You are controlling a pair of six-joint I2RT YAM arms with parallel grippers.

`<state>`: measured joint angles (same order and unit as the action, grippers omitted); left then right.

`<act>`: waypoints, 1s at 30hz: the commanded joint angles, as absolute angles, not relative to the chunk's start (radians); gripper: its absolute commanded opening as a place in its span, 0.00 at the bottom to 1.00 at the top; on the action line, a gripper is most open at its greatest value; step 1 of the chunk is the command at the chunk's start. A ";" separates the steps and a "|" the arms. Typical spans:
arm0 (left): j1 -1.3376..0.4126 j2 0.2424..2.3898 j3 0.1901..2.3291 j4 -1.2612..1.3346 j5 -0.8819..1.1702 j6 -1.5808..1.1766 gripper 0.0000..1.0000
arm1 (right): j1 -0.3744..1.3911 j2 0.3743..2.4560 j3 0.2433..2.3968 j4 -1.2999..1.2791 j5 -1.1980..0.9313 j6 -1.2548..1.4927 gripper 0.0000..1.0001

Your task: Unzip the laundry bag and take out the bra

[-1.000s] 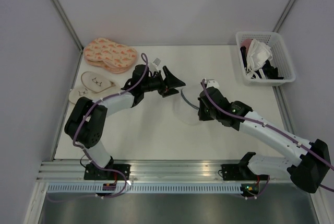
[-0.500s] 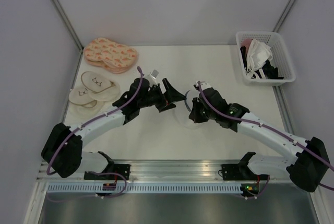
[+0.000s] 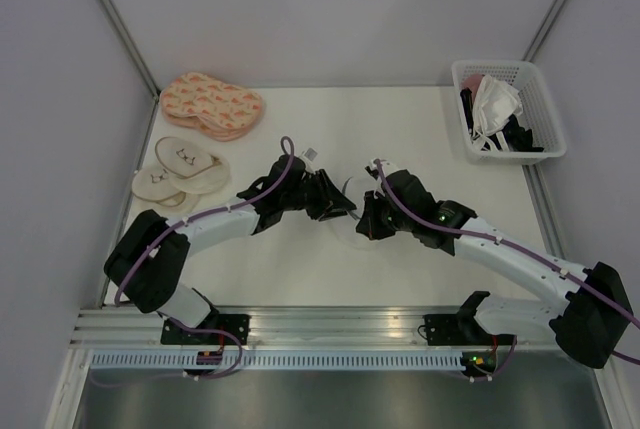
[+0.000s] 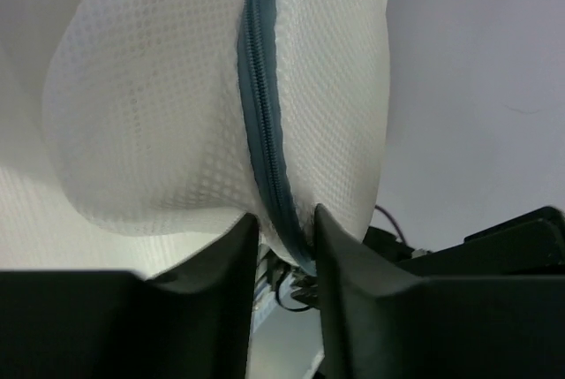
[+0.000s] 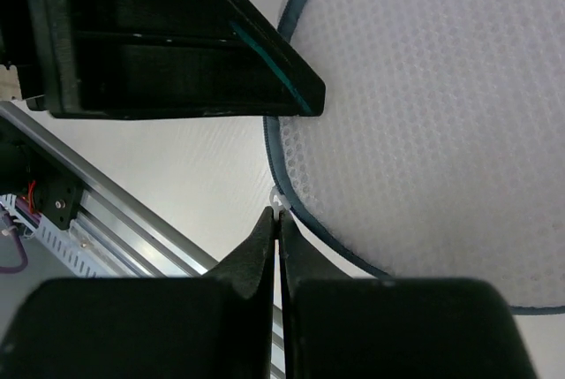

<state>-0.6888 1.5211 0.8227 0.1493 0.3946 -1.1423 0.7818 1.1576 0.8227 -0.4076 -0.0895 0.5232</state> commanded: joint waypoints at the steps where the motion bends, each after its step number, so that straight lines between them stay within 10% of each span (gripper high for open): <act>1: -0.696 1.531 0.853 0.209 0.388 -1.154 0.22 | 0.788 1.147 0.821 -0.374 -0.115 0.505 0.00; 3: -0.696 1.529 0.847 0.206 0.380 -1.155 0.02 | 0.792 1.150 0.825 -0.391 -0.104 0.503 0.00; 30: -0.442 1.649 1.001 0.078 0.652 -0.807 0.02 | 0.788 1.261 0.916 -0.658 0.400 0.558 0.00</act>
<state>-0.4755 1.6047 0.9138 0.0963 0.5934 -0.9424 0.7898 1.2743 0.8814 -0.5999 0.3061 0.5568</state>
